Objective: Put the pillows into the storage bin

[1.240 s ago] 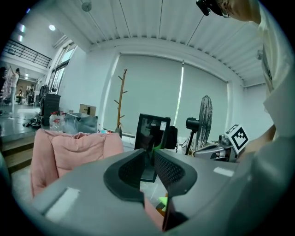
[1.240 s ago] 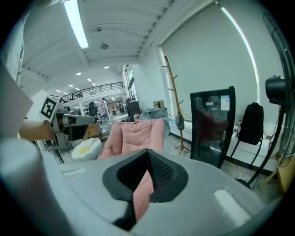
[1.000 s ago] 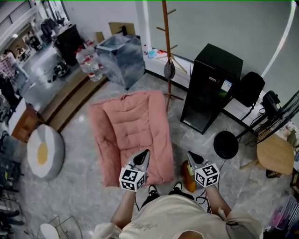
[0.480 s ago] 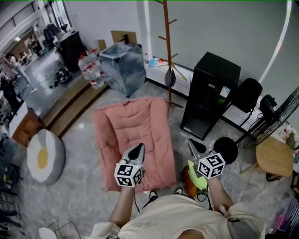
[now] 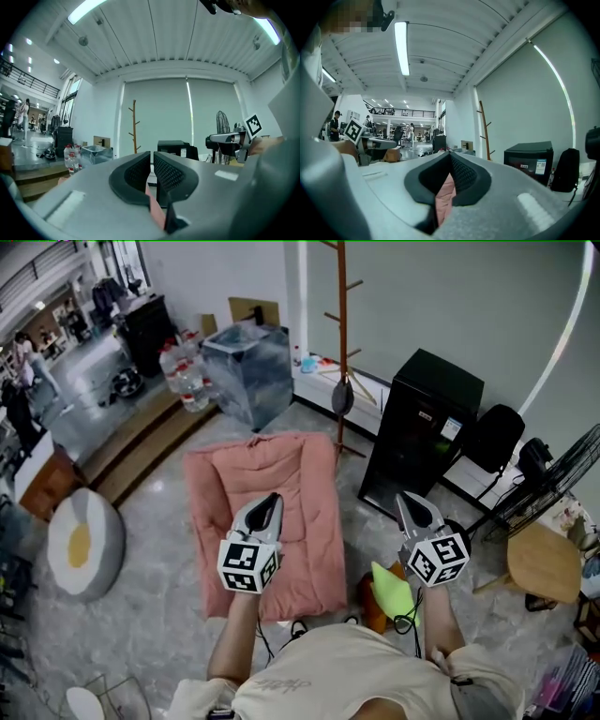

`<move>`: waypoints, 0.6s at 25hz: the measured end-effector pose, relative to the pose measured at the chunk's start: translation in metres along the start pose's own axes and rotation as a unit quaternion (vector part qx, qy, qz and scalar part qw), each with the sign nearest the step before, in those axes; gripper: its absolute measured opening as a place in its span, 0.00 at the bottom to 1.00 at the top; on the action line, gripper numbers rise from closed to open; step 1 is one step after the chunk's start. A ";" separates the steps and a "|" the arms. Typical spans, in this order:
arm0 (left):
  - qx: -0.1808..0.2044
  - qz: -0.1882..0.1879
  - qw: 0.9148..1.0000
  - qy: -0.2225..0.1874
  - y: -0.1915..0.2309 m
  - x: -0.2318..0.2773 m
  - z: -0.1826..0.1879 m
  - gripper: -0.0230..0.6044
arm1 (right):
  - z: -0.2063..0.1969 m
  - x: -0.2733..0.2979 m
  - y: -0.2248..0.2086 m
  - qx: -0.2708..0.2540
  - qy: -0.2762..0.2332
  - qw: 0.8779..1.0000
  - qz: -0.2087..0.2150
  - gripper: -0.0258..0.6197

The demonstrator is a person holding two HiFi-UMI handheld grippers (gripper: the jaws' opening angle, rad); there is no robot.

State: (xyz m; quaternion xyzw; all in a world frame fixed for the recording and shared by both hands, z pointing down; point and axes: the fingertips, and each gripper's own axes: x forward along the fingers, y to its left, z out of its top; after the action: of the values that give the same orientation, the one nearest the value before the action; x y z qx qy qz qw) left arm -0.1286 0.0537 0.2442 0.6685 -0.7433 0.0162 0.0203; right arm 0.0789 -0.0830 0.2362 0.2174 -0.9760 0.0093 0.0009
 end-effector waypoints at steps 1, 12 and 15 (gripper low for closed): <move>0.009 0.003 1.000 -0.007 0.000 0.002 0.008 0.10 | 0.006 0.000 -0.001 -0.003 -0.006 1.000 -0.001 0.04; 0.024 0.000 1.000 -0.012 -0.016 0.002 0.008 0.10 | 0.001 -0.008 0.001 -0.003 -0.006 1.000 0.009 0.04; 0.020 0.001 1.000 -0.012 -0.017 0.001 0.006 0.09 | 0.000 -0.013 0.003 -0.005 -0.008 1.000 0.008 0.04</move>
State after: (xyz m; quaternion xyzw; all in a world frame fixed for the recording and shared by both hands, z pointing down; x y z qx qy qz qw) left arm -0.1113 0.0509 0.2377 0.6682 -0.7436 0.0231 -0.0019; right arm 0.0896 -0.0747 0.2356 0.2093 -0.9778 0.0029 -0.0061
